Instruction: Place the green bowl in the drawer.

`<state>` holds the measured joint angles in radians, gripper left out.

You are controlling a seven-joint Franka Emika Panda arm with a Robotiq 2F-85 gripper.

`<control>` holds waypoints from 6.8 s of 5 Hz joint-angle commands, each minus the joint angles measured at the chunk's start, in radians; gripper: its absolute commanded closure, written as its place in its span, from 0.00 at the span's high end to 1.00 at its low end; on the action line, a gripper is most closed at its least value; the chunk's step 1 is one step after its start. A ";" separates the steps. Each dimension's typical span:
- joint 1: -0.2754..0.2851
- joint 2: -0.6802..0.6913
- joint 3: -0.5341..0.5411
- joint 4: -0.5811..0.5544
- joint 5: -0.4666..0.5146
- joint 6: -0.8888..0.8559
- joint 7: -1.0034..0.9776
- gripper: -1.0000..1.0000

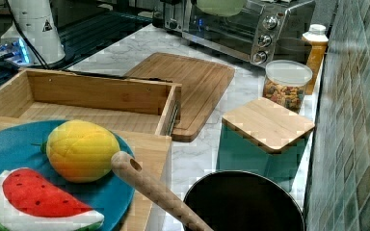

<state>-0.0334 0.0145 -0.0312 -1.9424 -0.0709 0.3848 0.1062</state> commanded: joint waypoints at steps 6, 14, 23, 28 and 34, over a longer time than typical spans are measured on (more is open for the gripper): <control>-0.097 -0.108 -0.360 -0.318 0.089 0.276 -0.378 0.00; -0.171 0.084 -0.473 -0.446 0.284 0.518 -0.593 0.00; -0.186 0.127 -0.473 -0.439 0.345 0.556 -0.643 1.00; -0.186 0.127 -0.473 -0.439 0.345 0.556 -0.643 1.00; -0.189 0.127 -0.470 -0.439 0.344 0.556 -0.643 1.00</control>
<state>-0.2009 0.1699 -0.4956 -2.4023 0.2539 0.9502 -0.4822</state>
